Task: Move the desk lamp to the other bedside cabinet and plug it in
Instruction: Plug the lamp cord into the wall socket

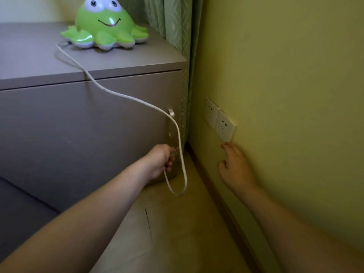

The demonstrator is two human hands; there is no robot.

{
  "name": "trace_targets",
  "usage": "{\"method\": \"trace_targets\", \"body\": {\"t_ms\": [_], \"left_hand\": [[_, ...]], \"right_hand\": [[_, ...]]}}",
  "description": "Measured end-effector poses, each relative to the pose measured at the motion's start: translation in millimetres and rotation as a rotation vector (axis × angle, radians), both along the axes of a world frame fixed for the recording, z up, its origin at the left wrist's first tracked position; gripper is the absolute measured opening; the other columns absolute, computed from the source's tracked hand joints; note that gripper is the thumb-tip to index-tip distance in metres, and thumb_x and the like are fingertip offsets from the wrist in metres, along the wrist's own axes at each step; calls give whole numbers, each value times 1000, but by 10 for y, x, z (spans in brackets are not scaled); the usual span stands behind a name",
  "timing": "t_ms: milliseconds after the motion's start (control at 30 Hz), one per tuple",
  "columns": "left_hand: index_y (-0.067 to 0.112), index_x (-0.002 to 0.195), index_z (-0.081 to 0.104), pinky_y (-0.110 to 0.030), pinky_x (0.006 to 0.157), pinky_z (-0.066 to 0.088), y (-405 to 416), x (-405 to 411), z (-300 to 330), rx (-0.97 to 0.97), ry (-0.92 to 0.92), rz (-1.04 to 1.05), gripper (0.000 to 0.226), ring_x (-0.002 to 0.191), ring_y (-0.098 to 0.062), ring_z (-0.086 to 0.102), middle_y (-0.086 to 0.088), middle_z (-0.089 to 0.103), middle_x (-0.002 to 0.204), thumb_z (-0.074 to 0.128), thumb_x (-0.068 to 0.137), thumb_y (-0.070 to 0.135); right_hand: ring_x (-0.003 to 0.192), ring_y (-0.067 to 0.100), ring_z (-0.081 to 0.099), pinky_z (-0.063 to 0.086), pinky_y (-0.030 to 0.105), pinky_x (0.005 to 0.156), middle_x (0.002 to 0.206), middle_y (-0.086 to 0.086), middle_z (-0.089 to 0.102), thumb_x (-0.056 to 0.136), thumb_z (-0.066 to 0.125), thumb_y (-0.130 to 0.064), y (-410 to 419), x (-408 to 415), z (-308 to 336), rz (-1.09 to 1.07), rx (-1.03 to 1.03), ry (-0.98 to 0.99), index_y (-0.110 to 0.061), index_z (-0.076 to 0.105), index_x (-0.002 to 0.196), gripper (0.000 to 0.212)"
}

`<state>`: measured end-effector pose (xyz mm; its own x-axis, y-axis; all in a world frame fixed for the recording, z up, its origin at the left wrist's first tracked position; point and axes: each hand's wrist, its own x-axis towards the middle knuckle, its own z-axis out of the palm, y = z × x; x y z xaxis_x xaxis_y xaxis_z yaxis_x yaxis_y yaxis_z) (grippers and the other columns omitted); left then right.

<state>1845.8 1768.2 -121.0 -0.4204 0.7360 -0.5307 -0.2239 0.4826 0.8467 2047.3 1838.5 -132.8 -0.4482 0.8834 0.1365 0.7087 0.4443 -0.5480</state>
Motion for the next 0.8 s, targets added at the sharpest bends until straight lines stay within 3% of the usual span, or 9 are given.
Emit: {"method": "trace_targets", "body": {"t_ms": [100, 167, 267, 367, 433, 567, 800], "left_hand": [[14, 89, 49, -28, 48, 39, -337, -186, 143, 44, 4, 98, 14, 55, -15, 40, -6, 44, 72, 41, 99, 19], [21, 97, 46, -29, 49, 39, -566, -294, 252, 133, 189, 273, 4, 59, -17, 43, -7, 51, 81, 46, 97, 25], [33, 107, 40, -26, 59, 42, -954, -361, 515, 394, 766, 453, 20, 64, -9, 52, 7, 62, 87, 52, 91, 34], [27, 119, 37, -19, 58, 37, -1201, -189, 738, 495, 1405, 276, 35, 64, -2, 56, 13, 69, 89, 51, 89, 40], [21, 117, 40, -22, 59, 42, -1166, -46, 732, 523, 1612, 87, 36, 69, -13, 66, 5, 72, 91, 53, 88, 39], [23, 113, 45, -28, 49, 51, -762, 149, 578, 415, 1618, -225, 30, 65, -18, 69, 4, 71, 87, 49, 92, 45], [20, 112, 54, -42, 63, 56, -57, 255, 325, 277, 1154, -300, 27, 78, -24, 66, -2, 69, 93, 44, 96, 39]], "right_hand": [[139, 23, 32, 26, 32, 114, 151, 8, 34, 88, 47, -10, -27, -154, -19, -27, -23, 42, -11, 38, 141, 54], [139, 24, 31, 27, 34, 114, 151, 9, 34, 88, 48, -11, -33, -237, -23, -59, -37, 63, -11, 37, 141, 54], [138, 27, 32, 28, 37, 114, 150, 12, 35, 87, 49, -8, -71, -366, 2, -103, -61, 110, -8, 38, 140, 55], [138, 28, 33, 29, 37, 113, 150, 13, 35, 87, 49, -8, -157, -445, 41, -136, -96, 145, -8, 37, 141, 55], [138, 28, 33, 30, 38, 114, 150, 12, 34, 87, 47, -7, -206, -441, 79, -118, -81, 141, -8, 36, 142, 56], [143, 24, 24, 19, 28, 114, 156, 9, 25, 89, 46, -5, -211, -297, 175, -86, -9, 138, -8, 29, 145, 59], [147, 22, 12, 11, 26, 117, 160, 8, 10, 89, 47, -7, -161, -43, 263, 10, 151, 22, -5, 15, 149, 68]]}}
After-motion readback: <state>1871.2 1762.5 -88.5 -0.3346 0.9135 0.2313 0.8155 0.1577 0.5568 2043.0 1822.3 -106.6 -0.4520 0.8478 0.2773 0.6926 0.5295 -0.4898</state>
